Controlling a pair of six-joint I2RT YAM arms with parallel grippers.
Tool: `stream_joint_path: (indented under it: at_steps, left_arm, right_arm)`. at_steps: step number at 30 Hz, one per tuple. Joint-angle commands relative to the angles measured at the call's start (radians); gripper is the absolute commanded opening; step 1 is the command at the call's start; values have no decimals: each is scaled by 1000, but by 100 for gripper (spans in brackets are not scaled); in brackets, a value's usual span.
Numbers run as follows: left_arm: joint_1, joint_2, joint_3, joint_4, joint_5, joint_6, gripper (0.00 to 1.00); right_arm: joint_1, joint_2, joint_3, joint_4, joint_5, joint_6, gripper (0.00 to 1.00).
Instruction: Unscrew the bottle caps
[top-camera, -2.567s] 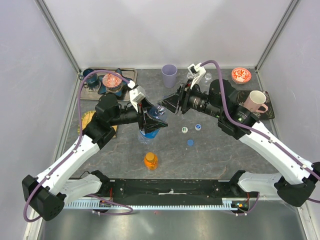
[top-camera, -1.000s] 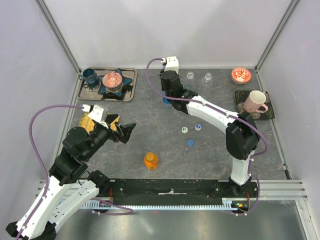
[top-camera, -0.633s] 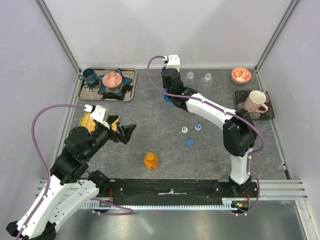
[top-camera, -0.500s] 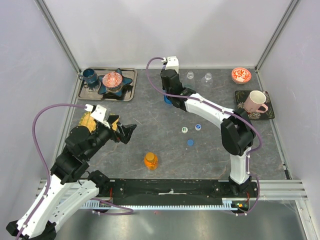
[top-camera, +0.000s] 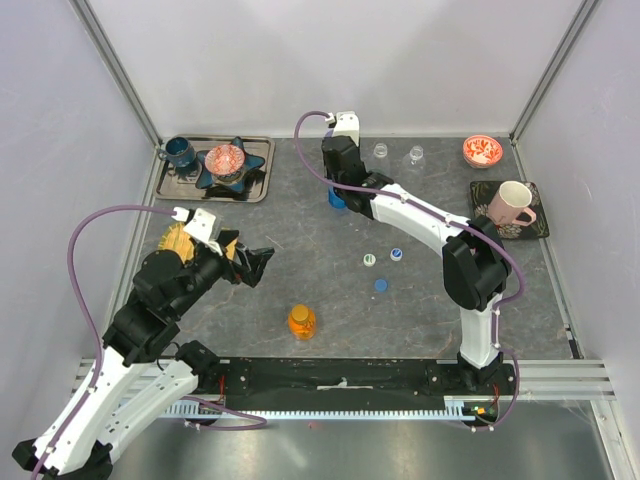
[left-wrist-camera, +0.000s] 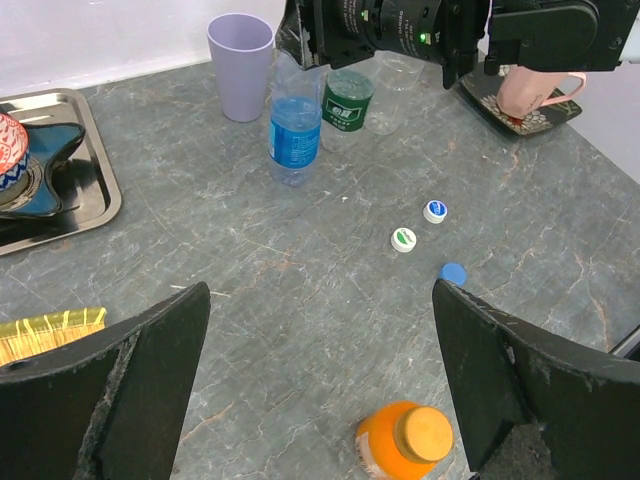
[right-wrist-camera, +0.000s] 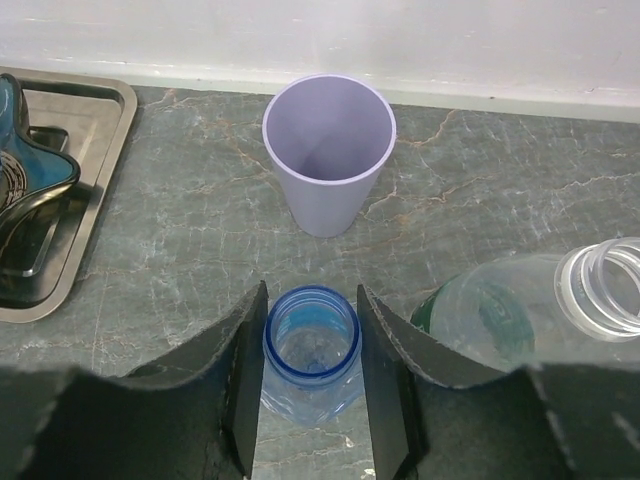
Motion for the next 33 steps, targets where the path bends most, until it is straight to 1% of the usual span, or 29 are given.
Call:
stream_joint_path:
  at_steps: [1,13,15,18,21,25,27,29,31,32,33]
  left_arm:
    - [0,11,1,25,2,34,98]
    - [1,21,-5,34,2,29,98]
    - [1,21,-4,34,4,29,98]
    - [0,22,-2,33,4,29,98]
    - [1,21,-1,34,2,29,98]
    - [1,27,1,37,4,31,98]
    - [1,33,3,39,4,29,98]
    - [0,36,9,42,4,28,98]
    - [1,36,9,42,-10,22,98]
    - [-1,34,7,42,-17,19,99]
    - [0,33,6,42,-40,16,99]
  right_arm:
    - [-3,-11,48,-47,0,16,50]
    - [-3,-30,70,-76,1,17,66]
    - [-3,-31,71,-77,-5,20,68]
    - [-3,-34,76,-84,-9,24,73]
    - [-2,-46,70,-87,-28,24,77]
    - [16,-146,12,-64,-18,10,84]
    - [24,-215,-2,-82,-14,14,88]
    - [41,-267,-30,-107,-11,17,89]
    - [69,-358,-79,-160,-15,27,90]
    - [81,-391,-109,-169,-41,30,89]
    - [105,-474,-146,-176,-81,30,89]
